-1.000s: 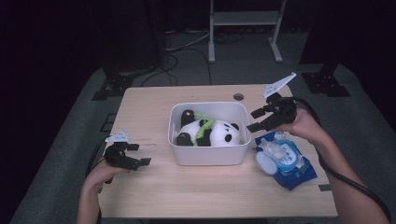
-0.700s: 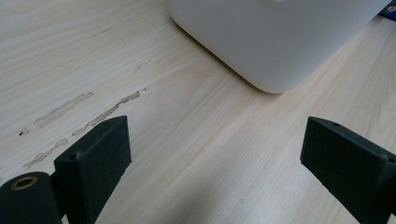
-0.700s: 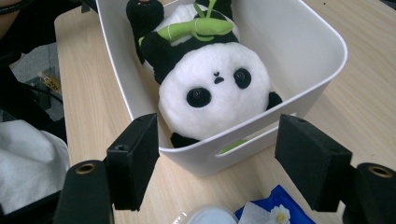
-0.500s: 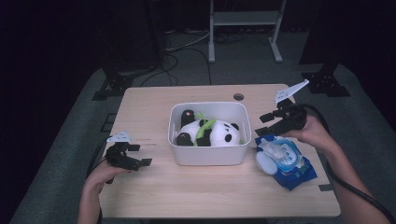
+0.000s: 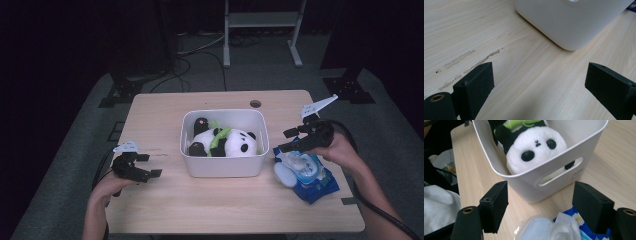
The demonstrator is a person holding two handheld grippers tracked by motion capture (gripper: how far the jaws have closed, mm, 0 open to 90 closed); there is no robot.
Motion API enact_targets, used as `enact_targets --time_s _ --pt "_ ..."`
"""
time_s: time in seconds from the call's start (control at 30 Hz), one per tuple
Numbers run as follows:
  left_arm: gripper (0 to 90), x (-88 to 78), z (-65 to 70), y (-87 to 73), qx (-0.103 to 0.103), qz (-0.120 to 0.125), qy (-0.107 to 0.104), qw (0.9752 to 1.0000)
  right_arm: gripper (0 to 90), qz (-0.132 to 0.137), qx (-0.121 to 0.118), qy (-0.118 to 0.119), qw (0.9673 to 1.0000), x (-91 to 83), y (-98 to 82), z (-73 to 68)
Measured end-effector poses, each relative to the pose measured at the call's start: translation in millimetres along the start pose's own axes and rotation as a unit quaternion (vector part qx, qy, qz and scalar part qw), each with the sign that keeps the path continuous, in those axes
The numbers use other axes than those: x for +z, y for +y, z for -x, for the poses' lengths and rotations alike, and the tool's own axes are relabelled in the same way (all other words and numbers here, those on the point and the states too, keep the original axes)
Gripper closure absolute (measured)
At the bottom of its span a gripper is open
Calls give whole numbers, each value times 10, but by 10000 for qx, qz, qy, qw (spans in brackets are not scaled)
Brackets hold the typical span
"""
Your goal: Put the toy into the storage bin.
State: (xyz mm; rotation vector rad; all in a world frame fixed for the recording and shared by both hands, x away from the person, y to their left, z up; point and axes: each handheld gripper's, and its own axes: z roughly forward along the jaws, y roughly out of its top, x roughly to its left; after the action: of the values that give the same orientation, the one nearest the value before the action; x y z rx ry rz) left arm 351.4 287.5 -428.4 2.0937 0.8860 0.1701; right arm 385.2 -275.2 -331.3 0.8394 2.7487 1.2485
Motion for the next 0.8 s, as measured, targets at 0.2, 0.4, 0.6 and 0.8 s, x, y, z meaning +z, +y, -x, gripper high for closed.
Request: enact_targets --time_s 0.2,0.4,0.6,0.8 --pt "74 19 3 -6 -27 -24 -12 10000 275 26 73 -7 10000 1 -117 0" --pt "74 29 7 -7 -25 -32 -25 10000 274 44 157 -4 9999 22 -242 -12" --pt "74 27 9 -5 -3 -15 -29 10000 274 78 282 1 9996 36 -382 -17" --pt "74 26 12 -2 21 -23 -33 10000 274 88 347 18 9994 55 -498 -37"
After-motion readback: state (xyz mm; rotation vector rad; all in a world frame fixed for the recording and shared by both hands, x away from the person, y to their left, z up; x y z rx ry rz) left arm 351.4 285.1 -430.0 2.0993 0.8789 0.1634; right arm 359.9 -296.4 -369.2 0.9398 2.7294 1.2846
